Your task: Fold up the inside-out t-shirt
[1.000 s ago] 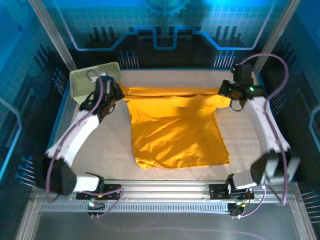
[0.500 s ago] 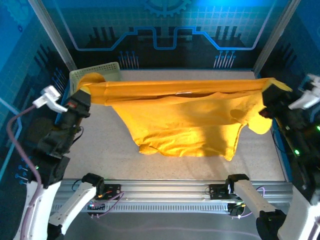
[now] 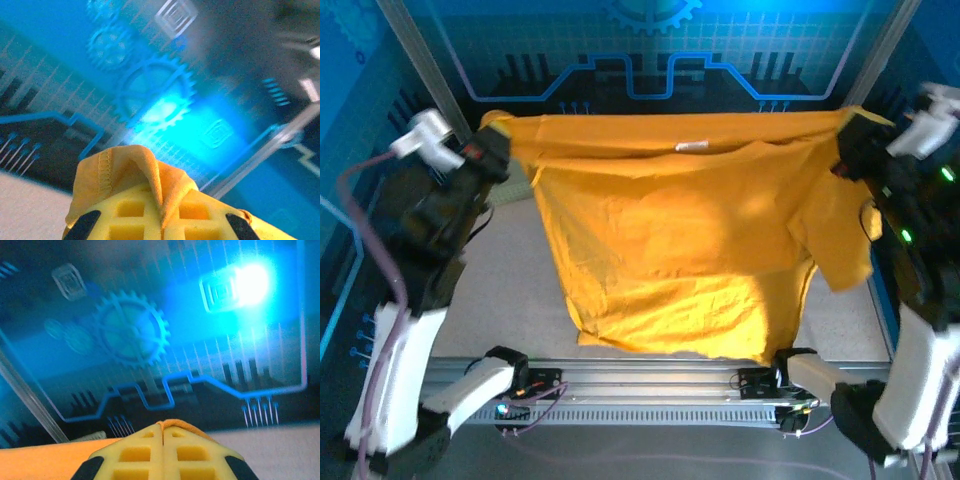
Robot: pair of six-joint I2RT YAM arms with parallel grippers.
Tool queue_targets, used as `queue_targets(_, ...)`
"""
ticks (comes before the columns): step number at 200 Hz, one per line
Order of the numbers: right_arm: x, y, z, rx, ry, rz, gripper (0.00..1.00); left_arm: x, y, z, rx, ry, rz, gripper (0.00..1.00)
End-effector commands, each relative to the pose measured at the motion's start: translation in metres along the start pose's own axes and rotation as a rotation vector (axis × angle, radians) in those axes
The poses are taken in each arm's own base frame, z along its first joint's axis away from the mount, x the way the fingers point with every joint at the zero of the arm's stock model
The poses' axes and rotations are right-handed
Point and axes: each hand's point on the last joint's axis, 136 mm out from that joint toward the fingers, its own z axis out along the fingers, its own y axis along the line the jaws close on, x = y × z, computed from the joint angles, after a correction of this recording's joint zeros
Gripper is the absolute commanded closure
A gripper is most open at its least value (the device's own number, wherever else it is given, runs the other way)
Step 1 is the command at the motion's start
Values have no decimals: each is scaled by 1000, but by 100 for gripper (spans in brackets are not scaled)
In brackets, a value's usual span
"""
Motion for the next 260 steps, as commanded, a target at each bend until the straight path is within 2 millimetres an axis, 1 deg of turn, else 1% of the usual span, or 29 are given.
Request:
queue_targets(1, 37, -34, 71, 103, 103, -7, 100, 44, 59, 60, -236, 114, 80, 100)
queue_targets(14, 67, -48, 106, 126, 185, -1, 100, 71, 86, 93, -321, 182, 107, 100)
queue_targets(34, 130, -73, 164, 148, 322, 19, 100, 120, 133, 137, -443, 278, 126, 100)
queue_targets(56, 208, -105, 225, 186, 479, 40, 100, 174, 186, 175, -560, 369, 137, 100)
queue_targets(67, 240, -116, 250, 193, 543, 41, 100, 199, 211, 194, -612, 412, 148, 100)
queue_targets(81, 283, -135, 287, 216, 622, 41, 100, 223, 237, 215, -665, 449, 153, 94)
queue_targets(84, 283, -135, 291, 216, 621, 41, 100, 226, 242, 220, -671, 452, 153, 92)
queue_targets(86, 292, -140, 296, 226, 636, 41, 100, 229, 246, 224, -676, 454, 155, 91)
queue_targets(93, 309, -148, 314, 237, 666, 40, 100, 239, 256, 236, -689, 464, 158, 80)
queue_targets(101, 323, -157, 331, 255, 697, 35, 88, 246, 266, 248, -706, 476, 167, 65)
queue_targets(109, 332, -166, 346, 281, 720, 25, 70, 248, 275, 259, -736, 481, 197, 46)
queue_targets(120, 336, -176, 359, 325, 740, 19, 47, 246, 282, 271, -781, 488, 239, 38)
queue_targets(124, 328, -174, 361, 327, 730, 14, 42, 243, 283, 275, -790, 490, 253, 34)
queue_targets(127, 337, -179, 365, 339, 748, 11, 39, 241, 282, 277, -791, 490, 263, 31)
queue_targets(131, 334, -179, 366, 344, 749, 8, 37, 239, 282, 279, -796, 497, 276, 28)
queue_targets(149, 305, -170, 360, 354, 719, -33, 29, 215, 266, 279, -794, 491, 319, 15)
queue_targets(155, 293, -165, 353, 357, 708, -50, 27, 209, 257, 276, -780, 491, 326, 13)
queue_targets(157, 294, -164, 351, 358, 713, -54, 27, 206, 253, 274, -772, 491, 326, 13)
queue_targets(159, 283, -160, 347, 355, 697, -59, 27, 205, 251, 273, -764, 494, 326, 12)
queue_targets(162, 277, -157, 342, 355, 691, -63, 26, 202, 245, 271, -747, 496, 326, 12)
queue_targets(182, 256, -134, 302, 323, 670, -71, 23, 201, 220, 242, -702, 554, 340, 6)
queue_targets(195, 249, -119, 270, 295, 644, -71, 20, 213, 206, 215, -681, 611, 359, 5)
queue_targets(201, 255, -115, 254, 287, 655, -61, 20, 219, 201, 201, -676, 634, 361, 5)
queue_targets(206, 254, -110, 239, 278, 650, -47, 19, 225, 197, 190, -666, 656, 359, 5)
queue_targets(211, 258, -107, 225, 276, 656, -30, 18, 236, 196, 177, -657, 688, 353, 5)
queue_targets(228, 285, -93, 180, 223, 703, 32, 18, 266, 187, 134, -614, 759, 324, 4)
queue_targets(241, 315, -85, 150, 190, 755, 57, 18, 290, 183, 102, -574, 808, 295, 3)
queue_targets(246, 334, -83, 139, 182, 790, 68, 18, 299, 182, 91, -562, 827, 286, 3)
queue_targets(260, 371, -80, 111, 168, 858, 93, 18, 331, 178, 61, -517, 895, 285, 3)
